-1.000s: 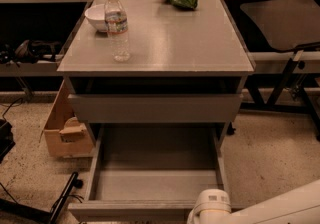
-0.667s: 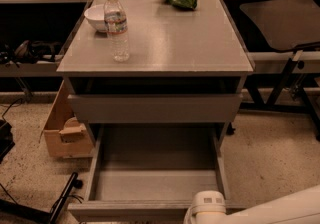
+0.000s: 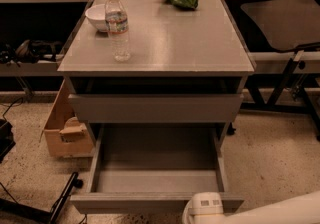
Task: Close middle drawer
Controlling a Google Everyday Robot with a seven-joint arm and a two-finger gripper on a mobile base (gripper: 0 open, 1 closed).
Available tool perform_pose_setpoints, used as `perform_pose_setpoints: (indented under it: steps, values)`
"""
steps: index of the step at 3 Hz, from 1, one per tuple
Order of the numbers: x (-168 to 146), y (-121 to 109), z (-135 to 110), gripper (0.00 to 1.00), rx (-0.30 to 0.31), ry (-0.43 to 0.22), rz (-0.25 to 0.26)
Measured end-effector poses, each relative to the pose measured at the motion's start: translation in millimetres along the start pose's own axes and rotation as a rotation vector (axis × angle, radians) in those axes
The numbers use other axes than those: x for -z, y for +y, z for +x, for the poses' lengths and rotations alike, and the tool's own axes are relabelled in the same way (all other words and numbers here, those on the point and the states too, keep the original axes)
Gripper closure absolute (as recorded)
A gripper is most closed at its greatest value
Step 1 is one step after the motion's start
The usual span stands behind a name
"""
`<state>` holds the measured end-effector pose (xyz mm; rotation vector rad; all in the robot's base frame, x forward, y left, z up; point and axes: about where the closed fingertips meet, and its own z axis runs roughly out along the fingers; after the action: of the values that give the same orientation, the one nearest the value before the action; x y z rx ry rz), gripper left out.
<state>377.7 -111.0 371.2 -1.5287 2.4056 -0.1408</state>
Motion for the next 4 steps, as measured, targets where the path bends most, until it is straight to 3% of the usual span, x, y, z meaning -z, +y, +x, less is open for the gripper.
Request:
perform_pose_setpoints:
  steps: [1, 3, 4]
  values:
    - [-3.6, -17.2, -8.5, 1.0, -0.015, -0.023, 0.064]
    - [-3.1, -59.9, -34.0, 1.0, 0.014, -0.089, 0.186]
    - [2.1, -104.0, -61.0, 1.0, 0.05, -0.141, 0.281]
